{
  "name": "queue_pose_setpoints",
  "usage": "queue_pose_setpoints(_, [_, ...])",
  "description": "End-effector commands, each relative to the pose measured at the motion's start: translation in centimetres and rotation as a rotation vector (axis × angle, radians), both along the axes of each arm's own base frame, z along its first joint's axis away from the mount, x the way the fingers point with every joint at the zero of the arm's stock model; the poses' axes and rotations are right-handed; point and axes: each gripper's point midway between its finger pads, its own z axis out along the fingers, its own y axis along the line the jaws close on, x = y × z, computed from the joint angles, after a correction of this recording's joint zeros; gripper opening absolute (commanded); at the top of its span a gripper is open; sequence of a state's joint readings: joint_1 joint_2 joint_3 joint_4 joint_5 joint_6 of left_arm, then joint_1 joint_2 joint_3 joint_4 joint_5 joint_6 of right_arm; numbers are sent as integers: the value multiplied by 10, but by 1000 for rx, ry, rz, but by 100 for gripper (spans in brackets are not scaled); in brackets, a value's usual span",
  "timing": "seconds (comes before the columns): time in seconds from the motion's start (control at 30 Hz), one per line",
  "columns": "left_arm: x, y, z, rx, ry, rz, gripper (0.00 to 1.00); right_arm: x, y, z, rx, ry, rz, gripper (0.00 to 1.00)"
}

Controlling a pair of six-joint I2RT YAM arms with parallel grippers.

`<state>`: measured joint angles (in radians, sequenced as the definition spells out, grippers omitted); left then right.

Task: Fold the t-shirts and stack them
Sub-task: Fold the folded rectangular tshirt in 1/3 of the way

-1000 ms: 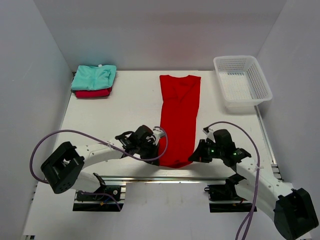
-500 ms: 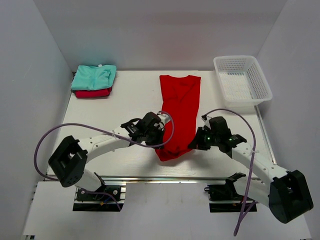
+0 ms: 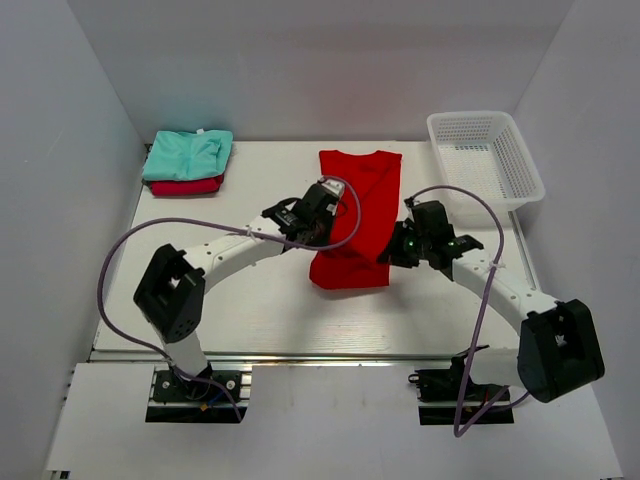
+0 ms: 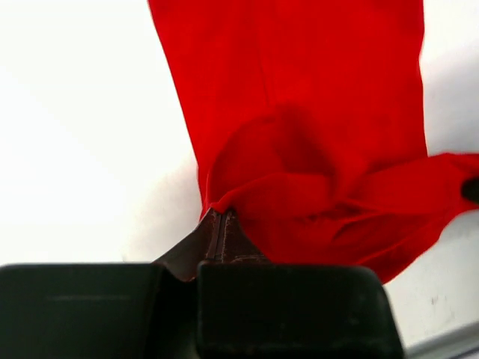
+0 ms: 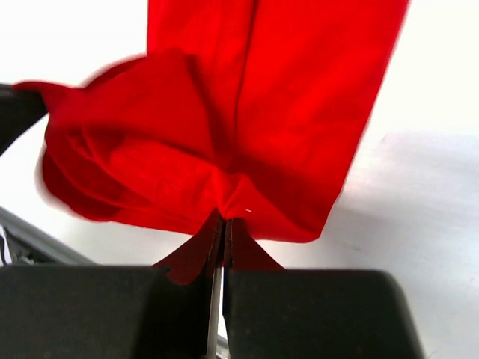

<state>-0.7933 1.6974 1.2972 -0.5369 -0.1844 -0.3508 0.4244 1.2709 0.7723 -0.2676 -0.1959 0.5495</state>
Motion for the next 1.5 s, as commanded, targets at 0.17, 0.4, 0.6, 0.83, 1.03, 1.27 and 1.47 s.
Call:
queue_pose_setpoints(0.17, [72,-4,44,24,-170,29,0,53,-6,40,-24,-118,-68,0])
queue_pose_setpoints(0.4, [113,-11,64,16,-260,9,0,83,-13,56,-47,-142,-115,0])
queue_pose_setpoints(0.6, [144,-19,69,21,-317,-40,0,103,-22,58,-77,-149,-145,0])
queue_pose_setpoints(0.83, [169,-24,65,35,-326,-47,0,135,-23,54,-97,-145,-137,0])
queue_pose_setpoints(1.03, [187,-18,59,24,-351,-41,0,157,-25,48,-88,-132,-137,0])
queue_pose_setpoints(1.27, [205,-27,57,-25,-407,-66,0,180,-24,44,-65,-140,-122,0])
queue_pose_setpoints(1.47, [216,-31,41,-54,-406,-97,0,196,-26,31,-51,-119,-123,0])
